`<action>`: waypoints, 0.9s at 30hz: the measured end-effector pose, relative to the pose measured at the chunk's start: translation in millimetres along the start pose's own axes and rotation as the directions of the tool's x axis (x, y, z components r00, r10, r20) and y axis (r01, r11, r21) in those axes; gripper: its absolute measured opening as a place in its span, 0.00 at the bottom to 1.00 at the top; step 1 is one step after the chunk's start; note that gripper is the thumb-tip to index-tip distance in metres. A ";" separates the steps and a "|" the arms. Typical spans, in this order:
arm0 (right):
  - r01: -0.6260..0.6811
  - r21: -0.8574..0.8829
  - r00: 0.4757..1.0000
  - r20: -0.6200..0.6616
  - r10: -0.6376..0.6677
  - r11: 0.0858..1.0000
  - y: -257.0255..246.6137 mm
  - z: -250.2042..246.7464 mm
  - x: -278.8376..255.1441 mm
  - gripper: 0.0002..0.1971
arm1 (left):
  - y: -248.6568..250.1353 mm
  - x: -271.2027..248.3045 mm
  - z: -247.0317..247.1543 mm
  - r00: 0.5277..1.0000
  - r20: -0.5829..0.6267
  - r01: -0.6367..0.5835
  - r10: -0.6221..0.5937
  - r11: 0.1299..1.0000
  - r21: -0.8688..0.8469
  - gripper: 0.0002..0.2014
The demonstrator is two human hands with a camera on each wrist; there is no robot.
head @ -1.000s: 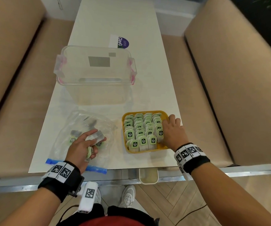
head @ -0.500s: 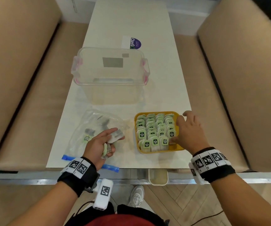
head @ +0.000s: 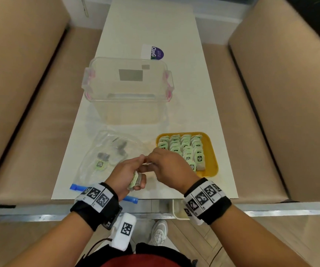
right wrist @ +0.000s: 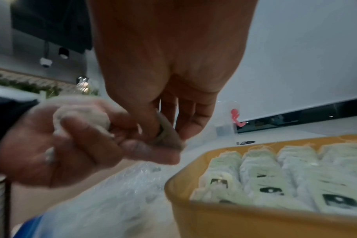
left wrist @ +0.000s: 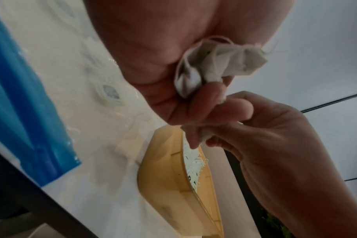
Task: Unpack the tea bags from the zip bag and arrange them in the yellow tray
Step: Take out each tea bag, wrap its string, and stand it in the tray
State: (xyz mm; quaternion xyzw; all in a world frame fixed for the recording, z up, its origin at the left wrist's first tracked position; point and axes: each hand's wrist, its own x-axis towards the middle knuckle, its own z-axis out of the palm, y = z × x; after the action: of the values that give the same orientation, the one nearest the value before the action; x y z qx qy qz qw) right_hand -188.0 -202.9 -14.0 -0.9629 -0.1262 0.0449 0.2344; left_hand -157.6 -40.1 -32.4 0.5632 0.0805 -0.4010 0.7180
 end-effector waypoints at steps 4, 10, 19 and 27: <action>-0.244 0.205 0.954 -0.123 0.273 0.948 22.8 -34.6 -18.8 0.04 | 2.6 0.0 2.2 0.999 0.045 -0.028 0.020 0.983 0.184 0.14; -0.545 -0.032 0.838 0.013 0.546 0.838 90.0 -86.1 -58.1 0.07 | -4.6 10.4 4.7 0.998 0.056 -0.035 0.018 0.951 0.309 0.14; -0.410 -0.265 0.813 0.328 0.482 0.873 113.9 -56.5 -45.4 0.07 | -14.3 23.1 13.7 0.996 0.083 -0.001 -0.037 0.909 0.417 0.14; -0.243 -0.526 0.843 0.302 0.446 0.815 125.6 -40.6 -41.7 0.15 | -15.4 23.3 11.0 0.996 0.084 -0.008 -0.032 0.900 0.437 0.15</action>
State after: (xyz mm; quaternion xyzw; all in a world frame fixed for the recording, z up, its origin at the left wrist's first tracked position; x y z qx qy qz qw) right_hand -194.4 -339.6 -35.1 -0.9650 0.0010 0.2575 -0.0491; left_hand -156.1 -61.7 -53.3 0.6907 -0.0400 -0.4380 0.5740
